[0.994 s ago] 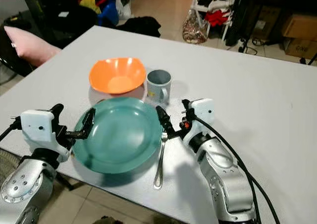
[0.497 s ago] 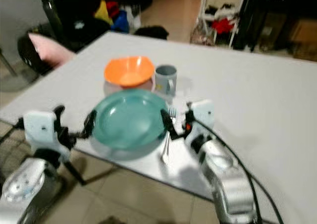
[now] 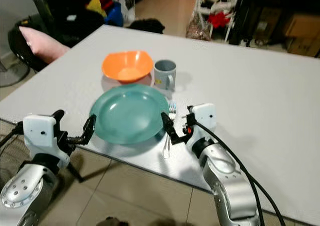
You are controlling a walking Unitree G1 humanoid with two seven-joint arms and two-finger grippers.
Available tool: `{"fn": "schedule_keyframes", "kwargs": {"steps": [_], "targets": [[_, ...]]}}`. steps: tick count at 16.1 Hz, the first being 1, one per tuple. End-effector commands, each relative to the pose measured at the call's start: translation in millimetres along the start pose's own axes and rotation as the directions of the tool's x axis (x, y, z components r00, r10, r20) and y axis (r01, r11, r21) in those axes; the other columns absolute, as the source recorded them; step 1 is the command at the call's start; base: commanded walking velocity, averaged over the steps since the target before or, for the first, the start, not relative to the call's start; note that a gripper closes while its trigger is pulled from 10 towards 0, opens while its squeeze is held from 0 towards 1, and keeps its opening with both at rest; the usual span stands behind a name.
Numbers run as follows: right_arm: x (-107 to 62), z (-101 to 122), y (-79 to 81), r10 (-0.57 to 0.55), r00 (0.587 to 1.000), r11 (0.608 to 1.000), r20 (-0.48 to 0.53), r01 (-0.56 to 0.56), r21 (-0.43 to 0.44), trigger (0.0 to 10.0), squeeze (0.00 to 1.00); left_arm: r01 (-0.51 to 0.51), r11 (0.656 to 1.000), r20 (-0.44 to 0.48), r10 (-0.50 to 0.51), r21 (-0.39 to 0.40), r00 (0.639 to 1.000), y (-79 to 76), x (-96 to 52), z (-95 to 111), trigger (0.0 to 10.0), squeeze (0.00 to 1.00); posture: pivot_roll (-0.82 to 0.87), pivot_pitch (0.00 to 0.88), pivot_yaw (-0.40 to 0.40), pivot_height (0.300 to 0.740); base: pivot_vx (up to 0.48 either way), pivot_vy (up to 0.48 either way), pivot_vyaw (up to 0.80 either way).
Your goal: Setting the table
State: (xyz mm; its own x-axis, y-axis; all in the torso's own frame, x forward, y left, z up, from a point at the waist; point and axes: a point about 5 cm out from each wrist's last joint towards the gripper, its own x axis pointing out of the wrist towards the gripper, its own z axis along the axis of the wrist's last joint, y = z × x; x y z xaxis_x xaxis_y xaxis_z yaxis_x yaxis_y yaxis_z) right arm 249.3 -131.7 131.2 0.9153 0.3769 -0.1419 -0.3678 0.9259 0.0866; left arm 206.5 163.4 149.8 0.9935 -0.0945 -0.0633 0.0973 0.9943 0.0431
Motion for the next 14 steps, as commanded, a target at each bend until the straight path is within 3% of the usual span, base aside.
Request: {"fn": "schedule_keyframes", "kwargs": {"steps": [1,14], "targets": [[0.6,2.9,2.0,0.008,1.0,1.0,0.006,-0.008,0.004,10.0,0.0,-0.003,1.0,0.006,0.003,0.004,1.0,0.0,-2.3,3.1,10.0,0.0,-0.07,0.0,0.057,0.74,-0.27,0.0,0.0],[3.5,6.0,3.5,0.025,1.0,1.0,0.009,-0.025,-0.008,10.0,0.0,0.007,1.0,0.003,-0.007,0.006,1.0,-2.1,-0.2,4.4,10.0,0.0,-0.07,0.0,0.057,0.74,-0.269,0.0,0.0]]}}
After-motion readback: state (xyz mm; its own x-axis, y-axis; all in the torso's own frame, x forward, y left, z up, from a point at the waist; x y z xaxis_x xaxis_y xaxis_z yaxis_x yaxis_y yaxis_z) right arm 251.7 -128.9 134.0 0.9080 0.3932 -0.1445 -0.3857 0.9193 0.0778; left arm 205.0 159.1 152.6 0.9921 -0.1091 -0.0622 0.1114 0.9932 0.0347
